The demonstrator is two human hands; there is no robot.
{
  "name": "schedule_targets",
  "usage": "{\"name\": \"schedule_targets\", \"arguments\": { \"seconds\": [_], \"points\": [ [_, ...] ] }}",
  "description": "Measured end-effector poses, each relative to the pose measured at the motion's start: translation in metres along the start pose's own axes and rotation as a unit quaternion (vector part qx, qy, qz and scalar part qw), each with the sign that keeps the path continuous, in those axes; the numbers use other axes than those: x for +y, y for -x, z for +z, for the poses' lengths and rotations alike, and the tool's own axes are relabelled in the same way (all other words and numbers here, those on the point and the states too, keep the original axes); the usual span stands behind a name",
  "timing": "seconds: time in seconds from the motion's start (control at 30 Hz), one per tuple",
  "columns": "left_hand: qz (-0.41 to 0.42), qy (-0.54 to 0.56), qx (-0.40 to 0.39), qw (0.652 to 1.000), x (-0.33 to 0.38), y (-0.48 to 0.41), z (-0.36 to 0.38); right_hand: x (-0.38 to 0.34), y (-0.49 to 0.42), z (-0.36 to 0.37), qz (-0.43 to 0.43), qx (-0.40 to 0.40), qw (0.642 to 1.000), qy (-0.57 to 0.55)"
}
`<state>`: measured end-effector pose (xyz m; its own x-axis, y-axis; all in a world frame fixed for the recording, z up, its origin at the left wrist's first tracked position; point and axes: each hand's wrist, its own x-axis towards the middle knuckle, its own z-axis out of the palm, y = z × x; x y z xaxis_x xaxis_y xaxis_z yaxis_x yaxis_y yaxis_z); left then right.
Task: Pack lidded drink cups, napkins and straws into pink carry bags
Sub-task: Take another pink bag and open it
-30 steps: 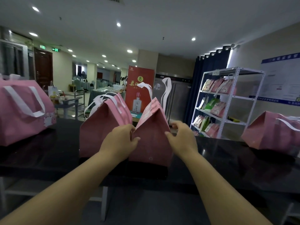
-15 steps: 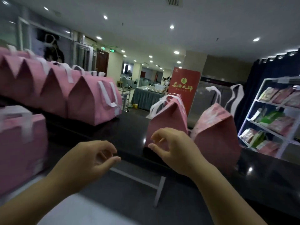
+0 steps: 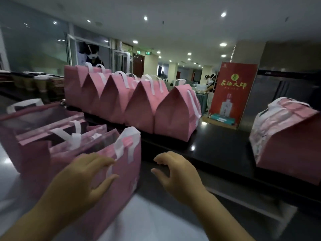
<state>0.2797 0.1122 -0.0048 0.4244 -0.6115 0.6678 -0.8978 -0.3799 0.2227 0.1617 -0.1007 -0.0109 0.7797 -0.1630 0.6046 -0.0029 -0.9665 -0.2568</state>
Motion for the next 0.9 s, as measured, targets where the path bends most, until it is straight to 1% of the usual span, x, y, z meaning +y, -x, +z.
{"name": "schedule_targets", "arguments": {
  "seconds": [0.07,0.1,0.17,0.23,0.27,0.3,0.4,0.47,0.53,0.63,0.7,0.8,0.83,0.9],
  "points": [
    [-0.008,-0.055,0.005,0.998,-0.03,-0.003,-0.009,-0.015,-0.016,0.023,-0.015,0.027,0.999,-0.012],
    [-0.022,-0.081,-0.014,0.996,-0.042,-0.005,-0.012,-0.021,-0.023,0.033,-0.026,0.038,0.999,-0.014],
    [-0.06,-0.125,-0.087,0.986,-0.06,-0.008,-0.014,-0.033,-0.036,0.048,-0.05,0.052,0.997,-0.001],
    [-0.094,-0.16,-0.177,0.967,-0.075,-0.01,-0.009,-0.042,-0.046,0.059,-0.066,0.057,0.996,0.024],
    [-0.1,-0.153,-0.192,0.964,-0.08,-0.01,-0.007,-0.046,-0.05,0.063,-0.069,0.054,0.996,0.032],
    [-0.096,-0.132,-0.187,0.969,-0.085,-0.01,-0.004,-0.05,-0.053,0.066,-0.069,0.045,0.996,0.037],
    [-0.09,0.002,-0.149,0.985,-0.091,-0.015,0.0,-0.06,-0.057,0.071,-0.062,-0.011,0.997,0.038],
    [-0.072,0.084,-0.168,0.98,-0.087,-0.018,0.002,-0.063,-0.055,0.071,-0.033,-0.078,0.996,0.03],
    [-0.019,0.14,-0.217,0.966,-0.08,-0.021,0.001,-0.063,-0.051,0.068,0.001,-0.135,0.991,0.014],
    [0.07,0.135,-0.293,0.944,-0.075,-0.025,0.003,-0.059,-0.044,0.06,0.035,-0.186,0.982,-0.003],
    [0.09,0.115,-0.315,0.938,-0.074,-0.028,0.005,-0.056,-0.04,0.055,0.056,-0.196,0.979,0.006],
    [0.116,0.094,-0.302,0.941,-0.073,-0.032,0.005,-0.052,-0.034,0.056,0.057,-0.155,0.983,0.081],
    [0.121,0.088,-0.305,0.941,-0.073,-0.034,0.005,-0.051,-0.031,0.058,0.06,-0.142,0.984,0.089],
    [0.124,0.068,-0.314,0.939,-0.075,-0.037,0.006,-0.051,-0.025,0.064,0.078,-0.146,0.984,0.063]
  ]
}}
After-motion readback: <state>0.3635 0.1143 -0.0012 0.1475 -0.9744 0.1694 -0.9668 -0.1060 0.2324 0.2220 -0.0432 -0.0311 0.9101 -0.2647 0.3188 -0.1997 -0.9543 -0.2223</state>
